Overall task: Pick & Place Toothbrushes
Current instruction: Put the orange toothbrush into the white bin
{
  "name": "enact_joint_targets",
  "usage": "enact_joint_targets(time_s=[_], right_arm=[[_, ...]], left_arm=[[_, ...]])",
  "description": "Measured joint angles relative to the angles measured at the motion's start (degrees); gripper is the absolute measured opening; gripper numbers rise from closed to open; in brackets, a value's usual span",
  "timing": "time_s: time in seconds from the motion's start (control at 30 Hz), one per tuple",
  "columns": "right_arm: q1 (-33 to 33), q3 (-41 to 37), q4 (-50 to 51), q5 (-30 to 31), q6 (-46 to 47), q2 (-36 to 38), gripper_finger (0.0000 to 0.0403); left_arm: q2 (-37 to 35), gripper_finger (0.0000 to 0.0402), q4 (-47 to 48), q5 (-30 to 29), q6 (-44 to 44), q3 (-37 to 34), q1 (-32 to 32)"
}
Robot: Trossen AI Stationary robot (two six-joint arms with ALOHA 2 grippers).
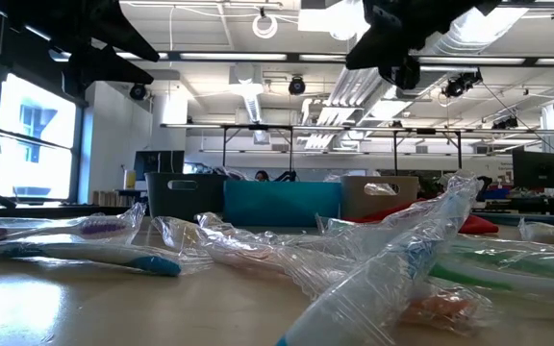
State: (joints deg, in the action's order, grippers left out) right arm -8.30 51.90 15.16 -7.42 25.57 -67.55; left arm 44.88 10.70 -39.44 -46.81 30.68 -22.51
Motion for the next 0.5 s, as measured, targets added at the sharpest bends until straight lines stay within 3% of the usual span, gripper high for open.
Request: enact_joint_targets(time_s=[0.5], right_arm=[[12.33,0.0,11.12,6.23,10.91,-0.04,0.0003]], left_arm=[[-0.02,0.0175,0.2,0.0,0.0,0.0,0.0]])
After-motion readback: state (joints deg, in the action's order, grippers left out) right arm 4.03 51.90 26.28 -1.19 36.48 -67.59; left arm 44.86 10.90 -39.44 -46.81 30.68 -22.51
